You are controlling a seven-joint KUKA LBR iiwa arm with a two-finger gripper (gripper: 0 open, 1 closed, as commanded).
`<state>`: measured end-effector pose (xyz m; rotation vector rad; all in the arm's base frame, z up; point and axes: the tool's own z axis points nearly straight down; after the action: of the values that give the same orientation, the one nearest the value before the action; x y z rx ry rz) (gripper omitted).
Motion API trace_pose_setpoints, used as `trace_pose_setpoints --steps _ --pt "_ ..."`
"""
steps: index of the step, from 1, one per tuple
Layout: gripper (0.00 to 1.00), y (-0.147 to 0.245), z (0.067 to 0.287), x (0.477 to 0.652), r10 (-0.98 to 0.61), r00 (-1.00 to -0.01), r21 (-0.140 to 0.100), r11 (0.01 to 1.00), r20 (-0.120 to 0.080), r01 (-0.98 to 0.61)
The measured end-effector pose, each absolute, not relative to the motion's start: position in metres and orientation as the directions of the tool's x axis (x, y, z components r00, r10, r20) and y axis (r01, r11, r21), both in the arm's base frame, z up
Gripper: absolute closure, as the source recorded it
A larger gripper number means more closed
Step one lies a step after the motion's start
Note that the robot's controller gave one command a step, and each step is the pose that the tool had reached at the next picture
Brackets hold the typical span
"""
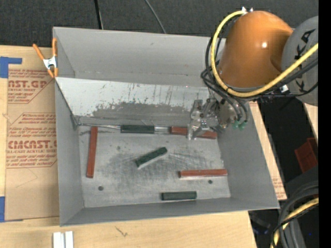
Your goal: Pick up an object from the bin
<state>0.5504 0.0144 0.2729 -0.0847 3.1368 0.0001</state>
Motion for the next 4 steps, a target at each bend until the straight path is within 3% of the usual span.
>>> trace_pose_setpoints --steps 1,2,3,4 --pt "1.0 0.016 0.216 0.555 0.018 -1.0 0.001 1.0 -0.007 0.018" --pt "1.0 0.016 0.203 0.557 0.032 -0.999 0.001 0.999 -0.001 0.032" --pt "1.0 0.028 0.231 0.559 -0.14 -0.99 0.0 0.99 0.003 -0.14" --pt "0.0 0.03 0.161 0.56 0.017 -1.0 0.001 1.0 -0.006 0.017"
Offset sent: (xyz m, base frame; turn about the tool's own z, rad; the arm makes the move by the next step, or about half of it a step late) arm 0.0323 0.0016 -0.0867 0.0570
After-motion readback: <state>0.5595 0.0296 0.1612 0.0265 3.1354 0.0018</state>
